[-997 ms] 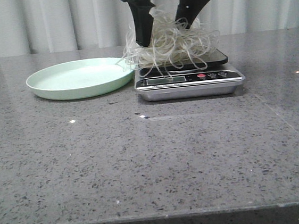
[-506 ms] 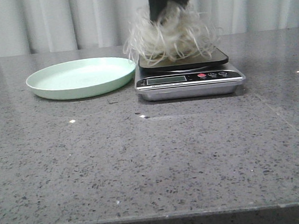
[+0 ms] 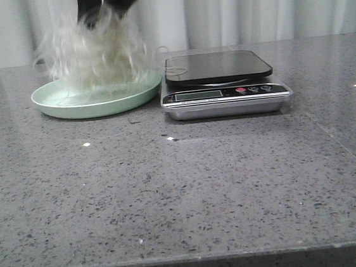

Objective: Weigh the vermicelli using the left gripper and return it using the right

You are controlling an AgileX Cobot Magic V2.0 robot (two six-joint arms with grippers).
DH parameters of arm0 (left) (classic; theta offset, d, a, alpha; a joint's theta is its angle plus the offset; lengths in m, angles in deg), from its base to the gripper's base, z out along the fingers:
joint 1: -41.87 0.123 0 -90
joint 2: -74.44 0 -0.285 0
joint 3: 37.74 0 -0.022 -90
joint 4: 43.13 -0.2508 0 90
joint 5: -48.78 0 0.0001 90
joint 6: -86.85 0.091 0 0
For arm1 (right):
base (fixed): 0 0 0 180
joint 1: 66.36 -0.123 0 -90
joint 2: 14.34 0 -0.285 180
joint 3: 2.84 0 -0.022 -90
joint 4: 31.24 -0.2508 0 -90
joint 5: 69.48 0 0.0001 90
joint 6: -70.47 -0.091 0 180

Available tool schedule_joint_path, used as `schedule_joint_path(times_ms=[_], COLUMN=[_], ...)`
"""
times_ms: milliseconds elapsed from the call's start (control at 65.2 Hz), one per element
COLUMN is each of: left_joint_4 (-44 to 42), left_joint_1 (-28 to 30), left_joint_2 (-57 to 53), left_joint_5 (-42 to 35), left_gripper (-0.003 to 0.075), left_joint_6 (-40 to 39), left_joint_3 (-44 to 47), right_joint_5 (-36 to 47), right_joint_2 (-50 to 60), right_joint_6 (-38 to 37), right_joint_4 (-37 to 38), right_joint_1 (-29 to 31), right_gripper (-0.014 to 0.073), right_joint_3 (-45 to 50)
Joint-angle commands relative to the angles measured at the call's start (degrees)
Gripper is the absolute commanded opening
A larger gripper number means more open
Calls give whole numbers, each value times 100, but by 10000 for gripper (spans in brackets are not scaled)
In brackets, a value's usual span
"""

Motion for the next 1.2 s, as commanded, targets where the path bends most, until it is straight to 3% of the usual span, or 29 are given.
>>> schedule_joint_path(times_ms=[0, 61, 123, 399, 567, 721, 1181], left_joint_4=[79, 79, 79, 79, 79, 79, 79], left_joint_1=[10, 10, 10, 10, 10, 10, 10], left_joint_2=[68, 68, 68, 68, 68, 68, 68], left_joint_5=[-424, -424, -424, -424, -424, -424, -424], left_gripper=[127, 127, 127, 127, 127, 127, 127], left_joint_6=[11, 11, 11, 11, 11, 11, 11], left_joint_3=[-152, -152, -152, -152, -152, -152, -152], right_joint_5=[398, 428, 516, 269, 510, 945, 2708], right_joint_2=[211, 184, 199, 774, 1493, 2422, 6082], right_joint_6=[94, 94, 94, 94, 101, 112, 127], right_joint_4=[-94, -101, -101, -99, -79, -27, 323], right_joint_1=[14, 14, 14, 201, 375, 547, 760], right_gripper=[410, 547, 621, 597, 597, 597, 597], right_joint_3=[-203, -203, -219, -227, 331, 1454, 6043])
